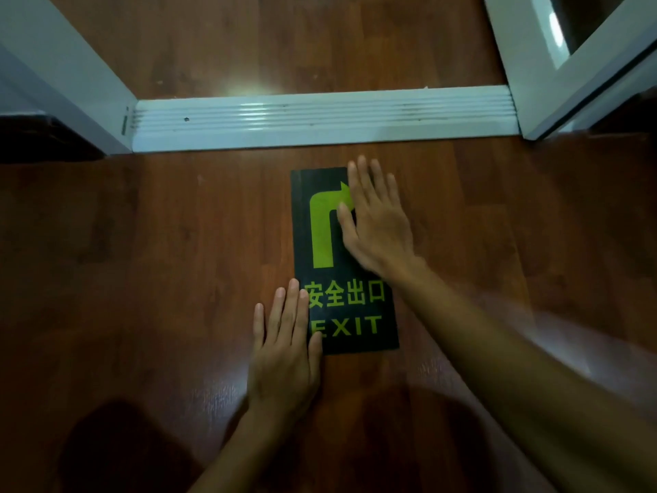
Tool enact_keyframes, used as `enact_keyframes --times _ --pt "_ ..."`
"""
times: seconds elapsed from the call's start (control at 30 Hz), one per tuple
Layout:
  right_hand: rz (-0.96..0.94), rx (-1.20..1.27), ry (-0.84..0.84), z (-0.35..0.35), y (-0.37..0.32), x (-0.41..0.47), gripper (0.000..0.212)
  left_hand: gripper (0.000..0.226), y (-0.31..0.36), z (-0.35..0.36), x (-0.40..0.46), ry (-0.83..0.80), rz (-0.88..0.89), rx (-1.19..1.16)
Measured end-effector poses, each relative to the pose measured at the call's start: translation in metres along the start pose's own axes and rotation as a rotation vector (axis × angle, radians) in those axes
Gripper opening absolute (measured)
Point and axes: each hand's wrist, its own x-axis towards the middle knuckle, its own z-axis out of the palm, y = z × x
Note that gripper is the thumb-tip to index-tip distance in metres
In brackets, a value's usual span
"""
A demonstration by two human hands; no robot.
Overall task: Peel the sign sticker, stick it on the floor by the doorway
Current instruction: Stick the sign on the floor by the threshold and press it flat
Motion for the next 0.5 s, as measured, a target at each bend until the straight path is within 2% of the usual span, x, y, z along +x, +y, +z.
enact_keyframes --times 0.1,0.27,0.5 --pt "-0.066 -0.121 -0.089 0.01 0.002 0.036 0.066 0.06 0.001 0.0 -0.001 0.007 -0.007 -0.018" --pt "-0.147 -0.176 -0.043 0.023 0.003 0.023 0.066 0.06 0.001 0.0 0.0 0.017 -0.001 -0.002" --pt "-0.144 -0.162 -0.034 0.027 0.001 0.012 0.068 0.061 0.001 0.002 0.001 0.033 -0.009 0.011"
